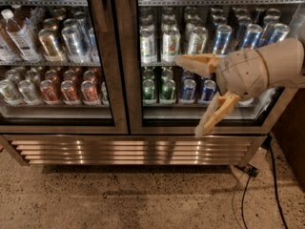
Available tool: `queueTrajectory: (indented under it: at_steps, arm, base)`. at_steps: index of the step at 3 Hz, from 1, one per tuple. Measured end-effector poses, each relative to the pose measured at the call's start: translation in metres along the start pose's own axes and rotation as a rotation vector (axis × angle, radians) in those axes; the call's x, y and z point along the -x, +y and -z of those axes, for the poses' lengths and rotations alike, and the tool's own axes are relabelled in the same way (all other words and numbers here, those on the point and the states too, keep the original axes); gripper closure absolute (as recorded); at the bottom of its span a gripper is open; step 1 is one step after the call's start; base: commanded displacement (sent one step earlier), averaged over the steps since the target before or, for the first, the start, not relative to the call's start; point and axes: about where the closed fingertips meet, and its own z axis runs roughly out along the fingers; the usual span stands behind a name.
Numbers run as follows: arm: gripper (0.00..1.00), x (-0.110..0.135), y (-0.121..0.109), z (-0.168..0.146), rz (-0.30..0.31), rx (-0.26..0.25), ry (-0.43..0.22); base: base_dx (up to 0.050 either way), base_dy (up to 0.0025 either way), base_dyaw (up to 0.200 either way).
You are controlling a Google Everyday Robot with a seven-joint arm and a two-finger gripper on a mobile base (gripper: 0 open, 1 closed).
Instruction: Open left fridge door
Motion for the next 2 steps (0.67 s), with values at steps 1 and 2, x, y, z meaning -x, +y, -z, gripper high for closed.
queueTrajectory:
  at_steps: [1,2]
  arm:
    - [0.00,0.0000,0.0000,0.0000,0.000,0.000,0.000]
    - [0.00,0.0035,-0.0009,-0.0023,-0.003,0.029,-0.149]
  base:
    - [0.000,0.00000,0.000]
    - [0.000,0.00000,0.000]
